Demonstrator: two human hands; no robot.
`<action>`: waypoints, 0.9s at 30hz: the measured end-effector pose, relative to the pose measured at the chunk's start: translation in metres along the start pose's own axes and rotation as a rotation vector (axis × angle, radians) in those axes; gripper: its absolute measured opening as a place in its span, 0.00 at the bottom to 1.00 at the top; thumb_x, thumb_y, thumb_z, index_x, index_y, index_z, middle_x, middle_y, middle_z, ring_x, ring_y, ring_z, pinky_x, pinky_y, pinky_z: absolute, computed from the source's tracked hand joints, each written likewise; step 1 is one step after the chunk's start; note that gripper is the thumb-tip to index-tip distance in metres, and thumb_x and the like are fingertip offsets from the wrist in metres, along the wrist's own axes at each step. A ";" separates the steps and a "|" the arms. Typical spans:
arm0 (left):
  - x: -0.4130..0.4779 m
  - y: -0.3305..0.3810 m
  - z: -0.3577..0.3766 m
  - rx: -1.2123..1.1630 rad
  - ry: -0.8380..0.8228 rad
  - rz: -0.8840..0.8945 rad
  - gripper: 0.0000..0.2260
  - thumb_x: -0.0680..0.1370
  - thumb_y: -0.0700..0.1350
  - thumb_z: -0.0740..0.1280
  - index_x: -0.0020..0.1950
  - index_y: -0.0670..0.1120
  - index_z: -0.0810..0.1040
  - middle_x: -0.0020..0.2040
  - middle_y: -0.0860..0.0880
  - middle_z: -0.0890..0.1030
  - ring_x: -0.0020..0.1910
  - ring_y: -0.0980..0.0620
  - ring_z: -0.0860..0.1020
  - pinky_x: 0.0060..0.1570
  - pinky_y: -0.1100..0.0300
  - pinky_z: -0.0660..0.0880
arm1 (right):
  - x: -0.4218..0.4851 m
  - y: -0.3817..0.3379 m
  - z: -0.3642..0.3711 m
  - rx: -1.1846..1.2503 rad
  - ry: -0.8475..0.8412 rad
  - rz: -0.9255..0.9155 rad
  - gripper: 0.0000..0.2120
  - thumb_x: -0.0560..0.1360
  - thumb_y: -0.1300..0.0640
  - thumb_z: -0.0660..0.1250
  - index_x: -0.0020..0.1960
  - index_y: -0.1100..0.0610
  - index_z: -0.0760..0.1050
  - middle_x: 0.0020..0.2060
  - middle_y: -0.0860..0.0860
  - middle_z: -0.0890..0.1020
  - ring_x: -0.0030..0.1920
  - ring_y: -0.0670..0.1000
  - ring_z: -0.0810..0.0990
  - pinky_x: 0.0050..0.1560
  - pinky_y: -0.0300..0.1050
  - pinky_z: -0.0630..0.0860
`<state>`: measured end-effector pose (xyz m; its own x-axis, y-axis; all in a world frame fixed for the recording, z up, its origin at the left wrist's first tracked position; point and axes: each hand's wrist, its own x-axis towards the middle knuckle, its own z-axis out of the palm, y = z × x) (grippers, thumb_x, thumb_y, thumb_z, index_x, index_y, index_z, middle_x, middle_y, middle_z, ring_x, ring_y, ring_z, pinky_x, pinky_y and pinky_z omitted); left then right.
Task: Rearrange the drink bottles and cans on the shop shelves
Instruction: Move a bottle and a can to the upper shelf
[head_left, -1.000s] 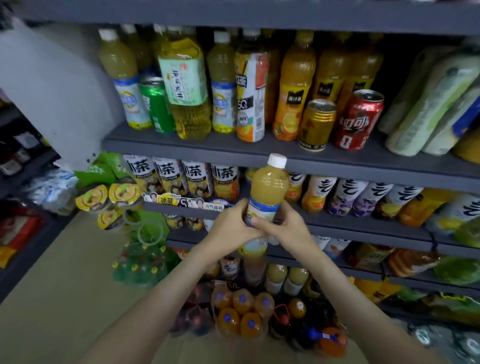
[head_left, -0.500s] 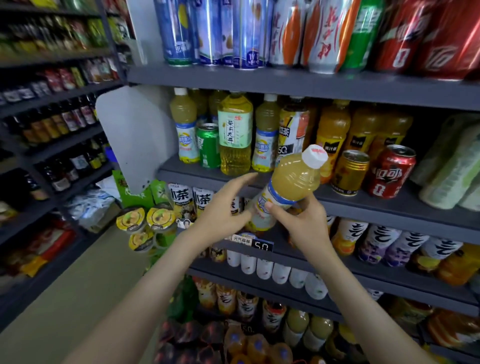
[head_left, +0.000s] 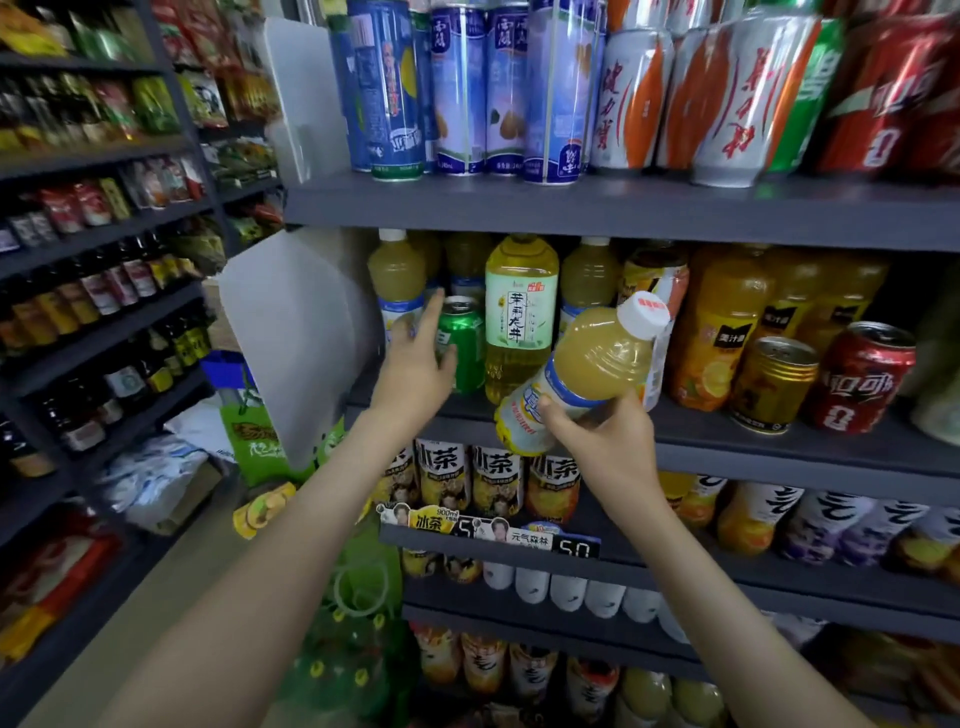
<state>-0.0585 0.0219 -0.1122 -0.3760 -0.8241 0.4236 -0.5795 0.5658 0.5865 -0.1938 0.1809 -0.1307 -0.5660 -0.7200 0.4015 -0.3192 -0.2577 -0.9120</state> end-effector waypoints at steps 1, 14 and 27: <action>0.008 -0.005 0.003 0.004 -0.031 -0.003 0.28 0.80 0.46 0.62 0.77 0.55 0.54 0.72 0.40 0.60 0.67 0.40 0.68 0.64 0.51 0.67 | 0.001 0.000 0.007 -0.005 0.010 -0.010 0.18 0.69 0.58 0.75 0.56 0.52 0.74 0.49 0.40 0.81 0.49 0.37 0.80 0.50 0.34 0.77; -0.011 -0.018 0.014 -0.368 0.146 0.054 0.26 0.70 0.46 0.76 0.50 0.45 0.58 0.49 0.48 0.70 0.46 0.47 0.76 0.39 0.65 0.69 | -0.009 0.000 0.063 -0.059 0.239 -0.041 0.17 0.69 0.61 0.75 0.53 0.53 0.73 0.49 0.50 0.80 0.49 0.39 0.79 0.48 0.33 0.77; -0.051 -0.043 -0.066 -0.610 0.294 -0.122 0.33 0.67 0.47 0.78 0.68 0.51 0.67 0.58 0.58 0.74 0.57 0.63 0.72 0.50 0.80 0.68 | 0.038 -0.001 0.138 -0.306 0.189 -0.066 0.24 0.69 0.57 0.75 0.62 0.58 0.71 0.56 0.53 0.78 0.54 0.48 0.77 0.54 0.41 0.74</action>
<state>0.0330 0.0415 -0.1134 -0.0727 -0.8905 0.4491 -0.0622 0.4534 0.8891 -0.1098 0.0645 -0.1265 -0.6578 -0.5693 0.4932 -0.5561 -0.0746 -0.8278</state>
